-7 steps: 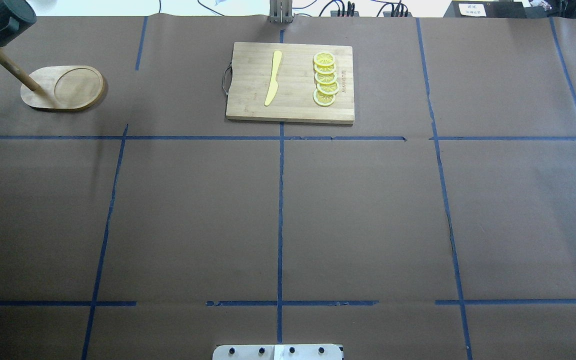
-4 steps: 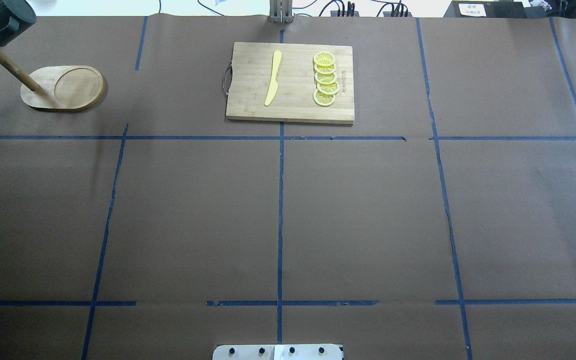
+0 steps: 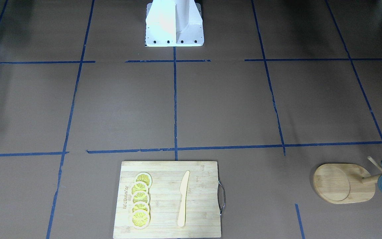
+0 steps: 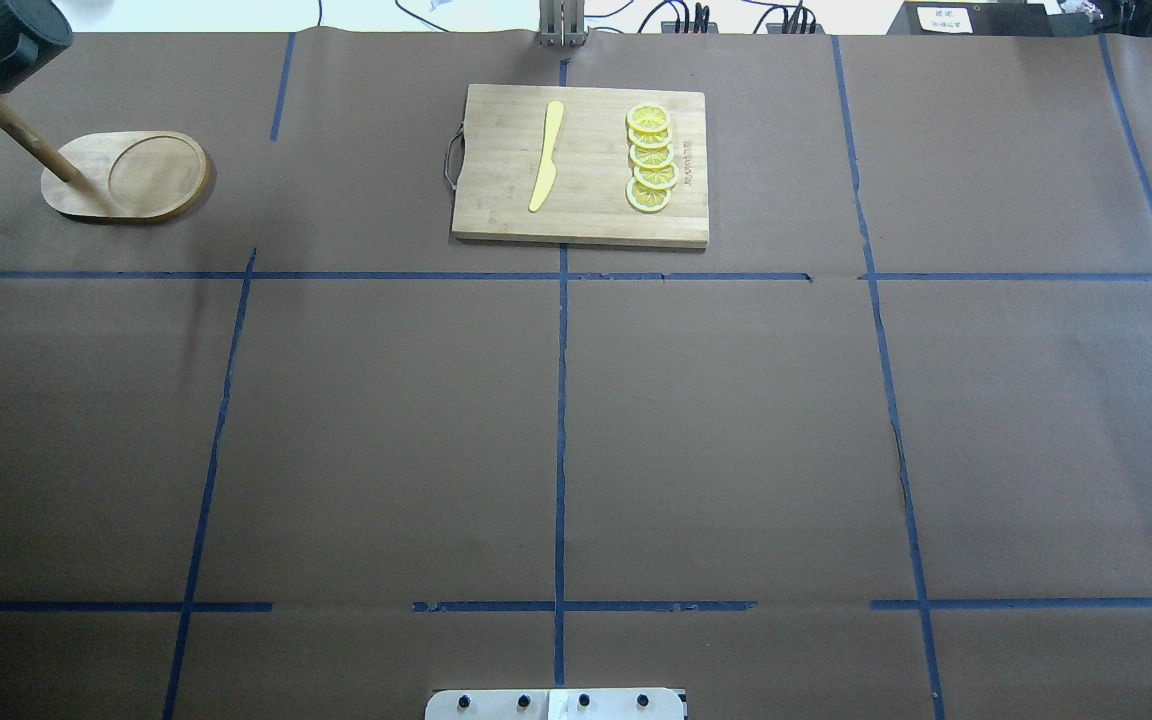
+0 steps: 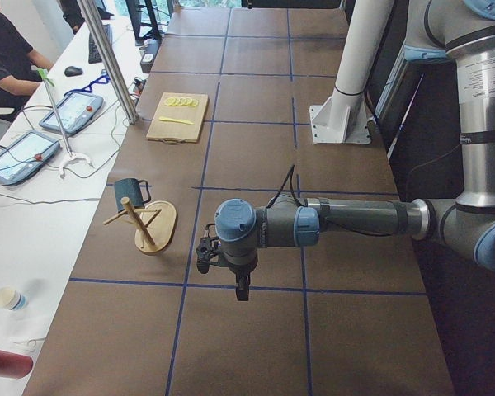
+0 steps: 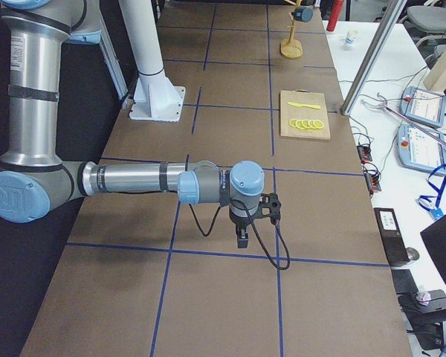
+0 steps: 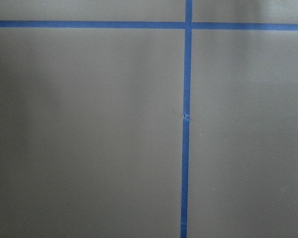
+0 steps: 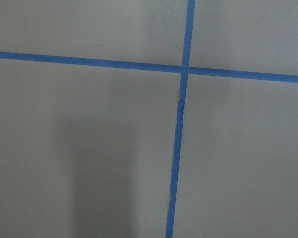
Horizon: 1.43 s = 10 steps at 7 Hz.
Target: Hang cup on storage rack
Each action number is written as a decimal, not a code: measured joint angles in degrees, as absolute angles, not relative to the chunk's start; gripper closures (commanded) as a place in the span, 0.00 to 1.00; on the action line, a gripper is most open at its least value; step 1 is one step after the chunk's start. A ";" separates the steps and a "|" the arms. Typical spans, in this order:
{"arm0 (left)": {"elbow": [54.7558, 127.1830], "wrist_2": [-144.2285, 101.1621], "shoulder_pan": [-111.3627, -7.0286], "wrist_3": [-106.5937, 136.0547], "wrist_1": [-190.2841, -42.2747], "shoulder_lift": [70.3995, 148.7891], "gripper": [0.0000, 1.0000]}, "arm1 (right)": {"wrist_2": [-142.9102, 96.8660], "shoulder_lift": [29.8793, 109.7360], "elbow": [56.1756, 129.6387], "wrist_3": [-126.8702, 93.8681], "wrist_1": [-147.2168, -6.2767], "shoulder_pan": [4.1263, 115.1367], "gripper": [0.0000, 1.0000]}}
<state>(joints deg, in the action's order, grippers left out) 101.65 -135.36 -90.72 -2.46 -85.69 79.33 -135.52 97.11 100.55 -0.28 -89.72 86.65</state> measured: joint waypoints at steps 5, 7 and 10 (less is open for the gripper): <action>102.25 -135.35 -89.42 -2.55 -85.68 79.44 0.00 | -135.76 96.88 100.17 -0.35 -89.69 86.66 0.00; 102.44 -135.35 -89.17 -2.55 -85.70 79.23 0.00 | -135.53 96.88 100.30 -0.40 -89.59 86.66 0.00; 102.44 -135.35 -89.01 -2.55 -85.97 79.19 0.00 | -135.43 96.91 100.79 -0.60 -89.43 86.66 0.00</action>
